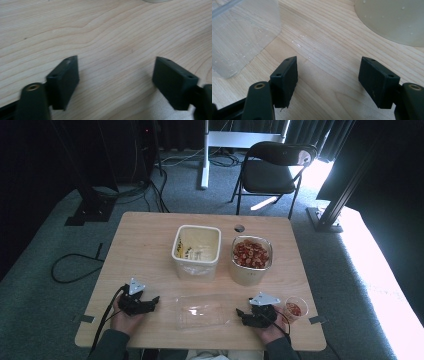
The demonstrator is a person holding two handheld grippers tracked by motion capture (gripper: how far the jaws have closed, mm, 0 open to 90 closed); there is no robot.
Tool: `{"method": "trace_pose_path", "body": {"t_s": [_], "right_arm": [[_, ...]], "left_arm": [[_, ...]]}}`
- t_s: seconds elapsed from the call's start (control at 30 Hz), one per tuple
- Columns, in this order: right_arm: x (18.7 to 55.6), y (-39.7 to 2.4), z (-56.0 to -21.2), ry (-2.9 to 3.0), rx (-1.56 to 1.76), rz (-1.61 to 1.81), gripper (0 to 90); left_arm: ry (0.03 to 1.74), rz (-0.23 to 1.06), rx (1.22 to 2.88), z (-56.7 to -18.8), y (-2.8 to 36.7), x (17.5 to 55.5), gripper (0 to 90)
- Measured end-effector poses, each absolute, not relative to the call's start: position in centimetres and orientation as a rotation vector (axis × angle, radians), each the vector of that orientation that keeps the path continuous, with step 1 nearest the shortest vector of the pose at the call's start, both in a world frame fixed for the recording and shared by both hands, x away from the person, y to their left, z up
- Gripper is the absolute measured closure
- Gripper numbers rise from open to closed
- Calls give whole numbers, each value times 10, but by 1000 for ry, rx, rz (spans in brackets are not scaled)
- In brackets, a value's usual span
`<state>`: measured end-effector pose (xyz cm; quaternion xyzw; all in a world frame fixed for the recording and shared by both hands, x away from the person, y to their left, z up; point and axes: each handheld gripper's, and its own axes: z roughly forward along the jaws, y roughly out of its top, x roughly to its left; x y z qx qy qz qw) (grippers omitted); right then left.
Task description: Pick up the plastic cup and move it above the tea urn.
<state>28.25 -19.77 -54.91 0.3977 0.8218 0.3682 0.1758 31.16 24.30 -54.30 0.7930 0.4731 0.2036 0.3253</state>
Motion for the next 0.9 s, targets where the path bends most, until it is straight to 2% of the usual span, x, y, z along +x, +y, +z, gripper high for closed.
{"method": "trace_pose_path", "body": {"t_s": [0.27,0.57,0.9], "right_arm": [[283,-198,-549,2331,1122,1044,310],[282,-198,-549,2321,1132,1039,307],[282,-198,-549,2321,1132,1039,307]], "left_arm": [[1268,499,2101,-536,243,306,447],[1195,424,2013,-511,238,296,418],[1039,326,1979,-475,205,288,388]]}}
